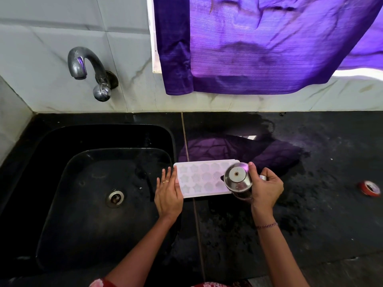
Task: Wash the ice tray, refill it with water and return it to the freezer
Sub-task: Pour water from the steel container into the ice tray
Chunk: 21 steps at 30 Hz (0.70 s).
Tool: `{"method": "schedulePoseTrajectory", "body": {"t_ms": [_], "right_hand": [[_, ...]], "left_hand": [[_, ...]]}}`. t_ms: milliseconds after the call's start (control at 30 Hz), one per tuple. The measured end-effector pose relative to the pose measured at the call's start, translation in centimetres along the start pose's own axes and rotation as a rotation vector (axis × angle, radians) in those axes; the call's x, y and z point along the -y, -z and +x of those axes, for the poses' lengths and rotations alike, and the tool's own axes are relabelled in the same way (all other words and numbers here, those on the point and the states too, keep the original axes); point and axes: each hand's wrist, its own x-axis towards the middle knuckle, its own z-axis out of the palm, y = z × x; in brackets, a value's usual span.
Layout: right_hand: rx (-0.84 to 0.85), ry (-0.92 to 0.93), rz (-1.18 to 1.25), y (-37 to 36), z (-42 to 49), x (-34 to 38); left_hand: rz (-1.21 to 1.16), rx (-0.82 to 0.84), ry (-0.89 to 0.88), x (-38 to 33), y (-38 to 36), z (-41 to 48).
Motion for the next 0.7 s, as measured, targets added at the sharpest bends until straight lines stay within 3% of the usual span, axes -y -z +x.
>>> {"method": "schedulePoseTrajectory", "body": {"t_ms": [333,700], "right_hand": [[-0.065,-0.128,0.121,0.29,0.32,-0.21],[-0.064,-0.109,0.074,0.82,0.38,-0.75]], "left_hand": [[0.000,0.000,-0.001,0.12,-0.05,-0.01],[-0.006,0.003,-0.002,0.15,-0.13,0.02]]}}
